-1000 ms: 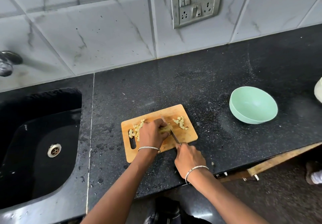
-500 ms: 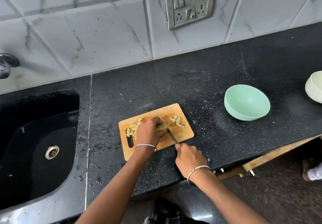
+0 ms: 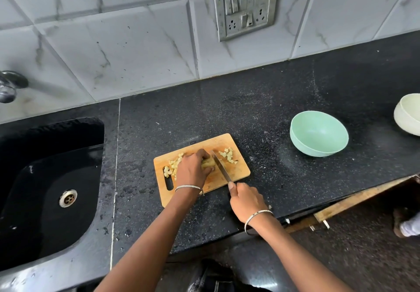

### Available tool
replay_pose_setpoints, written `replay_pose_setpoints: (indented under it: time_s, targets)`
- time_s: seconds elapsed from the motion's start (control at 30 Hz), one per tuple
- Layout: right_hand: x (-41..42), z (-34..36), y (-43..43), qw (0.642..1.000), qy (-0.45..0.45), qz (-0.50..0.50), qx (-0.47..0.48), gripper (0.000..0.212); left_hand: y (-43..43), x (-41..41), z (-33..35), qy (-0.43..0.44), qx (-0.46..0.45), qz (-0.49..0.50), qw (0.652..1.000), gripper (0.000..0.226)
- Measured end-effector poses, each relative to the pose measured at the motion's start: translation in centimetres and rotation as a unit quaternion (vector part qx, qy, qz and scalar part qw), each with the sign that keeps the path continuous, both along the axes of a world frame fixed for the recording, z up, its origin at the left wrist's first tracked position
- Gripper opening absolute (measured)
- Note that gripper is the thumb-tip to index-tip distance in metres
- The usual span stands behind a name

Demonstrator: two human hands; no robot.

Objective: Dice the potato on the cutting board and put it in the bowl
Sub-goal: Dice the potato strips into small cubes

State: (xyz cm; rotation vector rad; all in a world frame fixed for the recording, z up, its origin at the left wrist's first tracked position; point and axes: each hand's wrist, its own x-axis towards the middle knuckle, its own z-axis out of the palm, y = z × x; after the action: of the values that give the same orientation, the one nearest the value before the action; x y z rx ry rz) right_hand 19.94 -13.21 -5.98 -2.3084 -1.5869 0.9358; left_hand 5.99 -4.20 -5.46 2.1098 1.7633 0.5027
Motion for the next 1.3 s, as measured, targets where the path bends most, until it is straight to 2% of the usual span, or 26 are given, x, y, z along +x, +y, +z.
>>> replay_pose_setpoints:
  time_s: [0.1,0.17,0.27,0.33,0.5,0.67,0.87,1.0,1.1,1.17,1.3]
  targets:
    - [0.5,-0.9,0.5,0.996,0.08,-0.023,-0.006,0.049,-0.4,0.2,0.2,-0.004,0.031,0.011,0.999,0.033]
    - [0.6,-1.3,0.6,0.98,0.183,-0.08,-0.015,0.052,-1.2,0.4,0.4,-0.023,0.059,0.024,0.998,0.03]
    - [0.6,-0.9,0.8,0.925,0.335,-0.167,-0.061,0.05,-2.3,1.0,0.7,-0.05,0.08,0.041,0.995,0.026]
    - [0.8,-0.5,0.9,0.89,0.405,-0.189,-0.089,0.05,-2.6,1.3,0.7,-0.066,0.074,0.046,0.994,0.025]
    - [2.0,-0.8,0.9,0.836,0.492,-0.202,-0.138,0.049,-2.6,1.6,0.2,-0.088,0.029,0.045,0.995,0.023]
    - [2.6,-1.6,0.9,0.744,0.599,-0.225,-0.193,0.049,-2.2,1.8,0.4,-0.089,0.031,0.04,0.995,0.022]
    - [3.0,-2.1,1.1,0.663,0.672,-0.203,-0.26,0.044,-1.0,2.2,1.4,-0.011,0.053,-0.031,0.998,0.033]
    - [3.1,-2.2,1.2,0.663,0.675,-0.189,-0.264,0.04,-0.2,2.4,1.8,0.126,0.04,-0.085,0.988,0.041]
    - [3.3,-2.4,1.1,0.674,0.662,-0.196,-0.262,0.046,0.3,2.5,2.1,0.169,0.04,-0.101,0.98,0.037]
    - [3.2,-2.3,1.1,0.701,0.636,-0.201,-0.253,0.048,0.6,2.6,2.2,0.183,0.047,-0.109,0.976,0.033]
    - [3.0,-1.9,0.7,0.784,0.551,-0.194,-0.21,0.049,1.1,2.5,2.4,0.195,0.047,-0.133,0.971,0.029]
